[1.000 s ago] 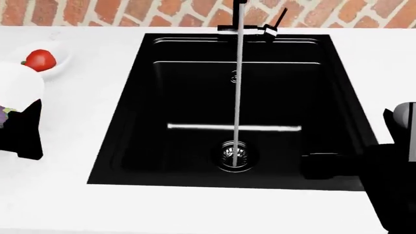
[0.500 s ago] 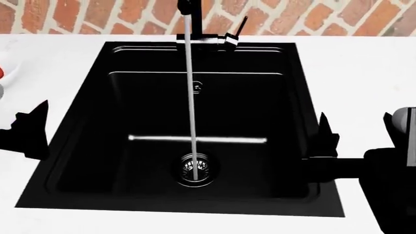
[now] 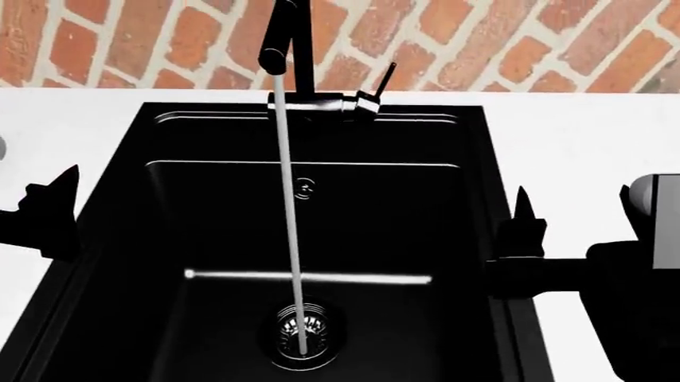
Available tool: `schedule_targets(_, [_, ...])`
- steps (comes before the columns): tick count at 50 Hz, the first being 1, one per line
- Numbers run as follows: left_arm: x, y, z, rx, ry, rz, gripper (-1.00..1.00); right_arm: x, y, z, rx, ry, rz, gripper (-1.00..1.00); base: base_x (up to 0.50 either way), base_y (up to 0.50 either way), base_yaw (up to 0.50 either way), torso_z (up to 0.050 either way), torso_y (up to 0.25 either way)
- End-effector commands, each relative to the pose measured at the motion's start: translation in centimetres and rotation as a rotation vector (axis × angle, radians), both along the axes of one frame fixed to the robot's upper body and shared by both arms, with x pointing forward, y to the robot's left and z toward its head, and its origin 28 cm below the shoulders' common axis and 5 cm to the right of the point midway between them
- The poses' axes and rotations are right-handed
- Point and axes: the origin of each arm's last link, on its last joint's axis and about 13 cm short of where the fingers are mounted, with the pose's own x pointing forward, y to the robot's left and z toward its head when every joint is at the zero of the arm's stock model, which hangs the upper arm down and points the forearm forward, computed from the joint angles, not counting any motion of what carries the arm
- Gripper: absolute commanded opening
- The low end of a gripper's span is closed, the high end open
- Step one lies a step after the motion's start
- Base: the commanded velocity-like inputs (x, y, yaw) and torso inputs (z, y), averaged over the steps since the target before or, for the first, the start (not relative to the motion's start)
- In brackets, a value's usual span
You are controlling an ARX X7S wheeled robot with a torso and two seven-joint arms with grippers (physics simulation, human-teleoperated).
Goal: Pick the eggplants and mangos from the sink and place them in one bowl. Place the bell pepper in the other bowl. Then turn off the sink faucet.
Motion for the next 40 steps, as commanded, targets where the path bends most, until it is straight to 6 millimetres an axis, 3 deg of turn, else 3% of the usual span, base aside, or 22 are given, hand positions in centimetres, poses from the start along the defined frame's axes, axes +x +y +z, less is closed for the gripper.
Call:
schedule_targets(1, [0.21, -0.08, 0.26, -0.037, -0.035, 0.014, 1.00, -0.39, 0.09, -0.13, -0.014, 0.000, 0.010, 1.00, 0.34, 0.00, 0.00, 0.000, 0.000])
schedule_targets(26, [0.29, 0.22, 0.21, -0.072, -0.027, 0.009, 1.00, -0.34, 0.13, -0.29, -0.017, 0.010, 0.013, 1.00, 0.34, 0.00, 0.00, 0.000, 0.001])
schedule_targets(40, [0.51, 0.00, -0.05, -0.062, 0.003, 0.018, 1.00, -0.26, 0.09, -0.31, -0.008, 0.010, 0.007, 1.00, 0.02, 0.00, 0.00, 0.000, 0.000])
